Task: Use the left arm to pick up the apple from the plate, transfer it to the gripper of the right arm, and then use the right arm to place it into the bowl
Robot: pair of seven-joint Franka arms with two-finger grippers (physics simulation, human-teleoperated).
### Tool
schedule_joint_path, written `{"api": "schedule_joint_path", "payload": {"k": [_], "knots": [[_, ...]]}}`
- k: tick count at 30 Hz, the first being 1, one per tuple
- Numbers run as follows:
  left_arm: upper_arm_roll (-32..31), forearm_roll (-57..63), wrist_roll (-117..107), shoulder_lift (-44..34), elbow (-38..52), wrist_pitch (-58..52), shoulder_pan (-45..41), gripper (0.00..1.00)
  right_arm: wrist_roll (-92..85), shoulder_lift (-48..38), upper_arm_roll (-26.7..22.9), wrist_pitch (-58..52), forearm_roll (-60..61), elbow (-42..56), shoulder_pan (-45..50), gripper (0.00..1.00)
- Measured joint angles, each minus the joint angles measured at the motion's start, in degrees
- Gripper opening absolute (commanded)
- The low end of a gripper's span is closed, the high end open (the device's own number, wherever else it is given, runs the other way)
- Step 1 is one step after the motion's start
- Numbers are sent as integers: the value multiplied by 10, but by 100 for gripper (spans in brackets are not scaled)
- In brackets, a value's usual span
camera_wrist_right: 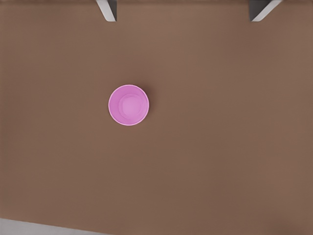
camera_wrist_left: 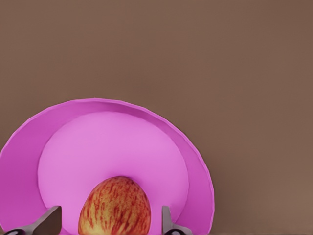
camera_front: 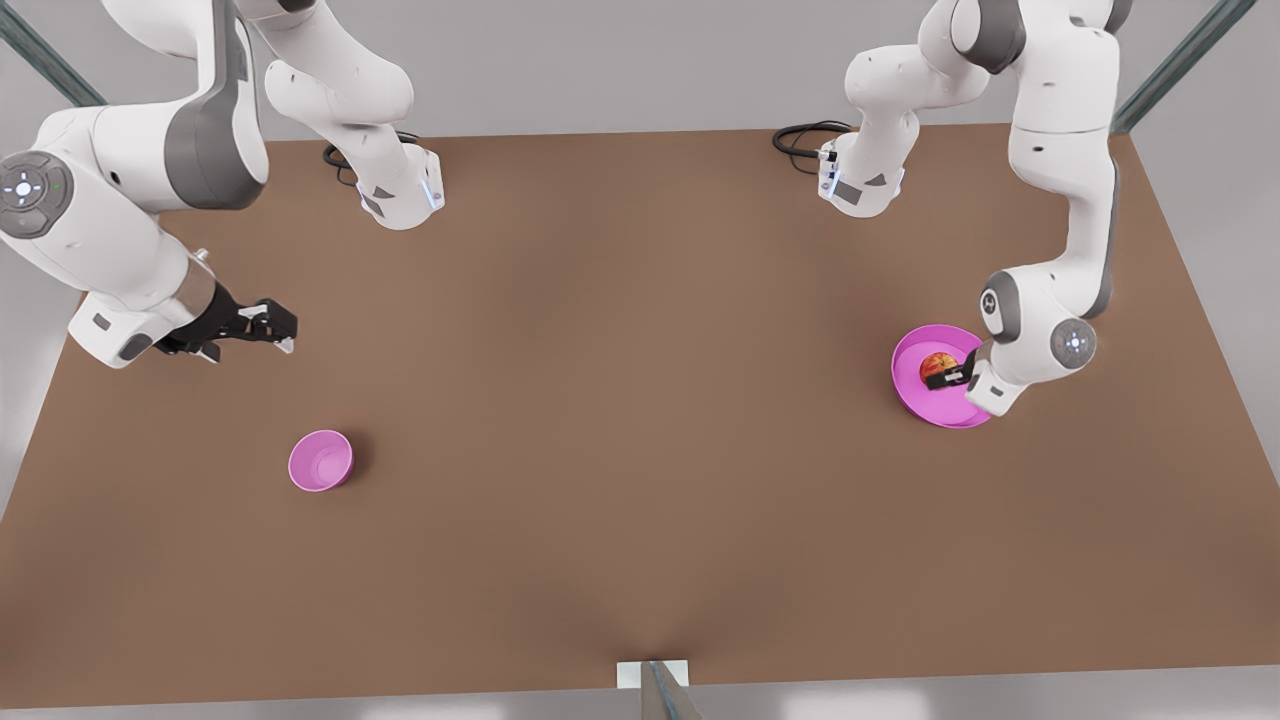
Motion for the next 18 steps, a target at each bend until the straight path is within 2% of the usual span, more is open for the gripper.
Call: {"api": "schedule_joint_path", "payload": {"k": [11, 14, 18], "knots": [[0, 11, 29, 11, -55, 95, 0, 99, -9, 3, 0, 2, 2, 1, -4, 100], [1, 11, 36, 11, -56, 107, 0, 87, -10, 3, 0, 2, 2, 1, -6, 100], [2, 11, 44, 14, -57, 116, -1, 86, -12, 3, 1, 2, 3, 0, -10, 100]]}}
